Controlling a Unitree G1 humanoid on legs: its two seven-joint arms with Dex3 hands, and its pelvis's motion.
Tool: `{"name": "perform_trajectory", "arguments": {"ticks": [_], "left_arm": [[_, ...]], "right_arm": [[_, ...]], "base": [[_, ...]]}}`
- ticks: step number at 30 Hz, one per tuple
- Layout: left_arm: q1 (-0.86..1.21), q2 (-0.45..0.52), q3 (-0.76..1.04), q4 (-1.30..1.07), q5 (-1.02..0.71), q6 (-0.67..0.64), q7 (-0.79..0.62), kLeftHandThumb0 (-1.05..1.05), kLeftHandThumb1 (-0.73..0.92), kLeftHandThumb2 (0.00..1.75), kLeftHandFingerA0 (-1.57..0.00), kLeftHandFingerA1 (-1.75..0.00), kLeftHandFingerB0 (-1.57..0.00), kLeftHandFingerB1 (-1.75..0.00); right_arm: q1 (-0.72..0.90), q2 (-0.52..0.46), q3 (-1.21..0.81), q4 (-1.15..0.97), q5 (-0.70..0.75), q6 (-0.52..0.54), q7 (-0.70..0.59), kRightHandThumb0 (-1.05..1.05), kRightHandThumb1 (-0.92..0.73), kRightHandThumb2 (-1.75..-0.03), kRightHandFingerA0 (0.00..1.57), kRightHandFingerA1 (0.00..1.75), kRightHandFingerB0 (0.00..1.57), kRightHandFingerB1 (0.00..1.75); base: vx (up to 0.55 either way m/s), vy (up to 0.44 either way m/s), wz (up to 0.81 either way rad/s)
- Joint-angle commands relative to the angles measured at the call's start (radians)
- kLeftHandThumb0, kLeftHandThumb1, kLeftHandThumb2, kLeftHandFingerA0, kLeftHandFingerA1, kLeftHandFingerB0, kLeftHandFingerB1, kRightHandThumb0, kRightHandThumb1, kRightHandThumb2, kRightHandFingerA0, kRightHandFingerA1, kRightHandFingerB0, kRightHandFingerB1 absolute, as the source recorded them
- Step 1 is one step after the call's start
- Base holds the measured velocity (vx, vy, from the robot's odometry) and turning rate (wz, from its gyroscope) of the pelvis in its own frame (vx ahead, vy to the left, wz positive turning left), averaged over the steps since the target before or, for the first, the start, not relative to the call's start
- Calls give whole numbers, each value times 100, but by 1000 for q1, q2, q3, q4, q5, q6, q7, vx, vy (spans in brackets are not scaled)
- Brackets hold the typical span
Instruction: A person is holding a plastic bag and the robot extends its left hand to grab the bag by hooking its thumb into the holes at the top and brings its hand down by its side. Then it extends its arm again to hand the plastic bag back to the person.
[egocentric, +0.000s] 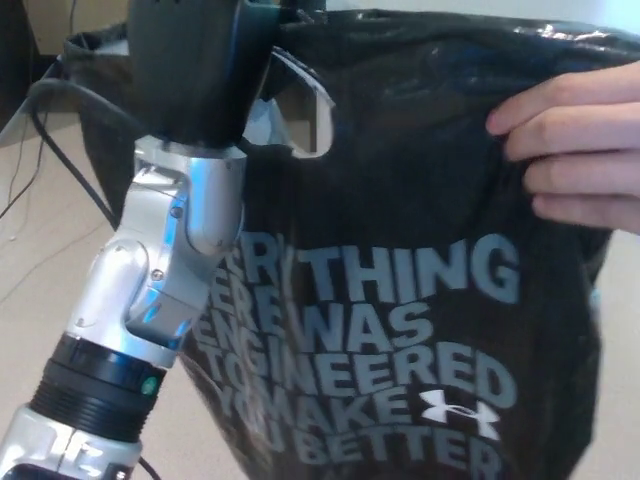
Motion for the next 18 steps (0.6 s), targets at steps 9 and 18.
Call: {"name": "perform_trajectory", "arguments": {"ticks": [9, 18], "left_arm": [[52, 92, 70, -104, -12, -133, 144, -7, 60, 92, -89, -162, -80, -118], [259, 197, 229, -317, -180, -289, 76, -3, 57, 102, -102, -154, -81, -115]], "right_arm": [[-18, -18, 3, -1, 4, 2, 20, -35, -72, -61, 86, 53, 49, 38], [-55, -31, -2, 2, 11, 2, 46, -37, -71, -61, 85, 54, 52, 40]], "base": [[0, 0, 0], [0, 0, 0]]}}
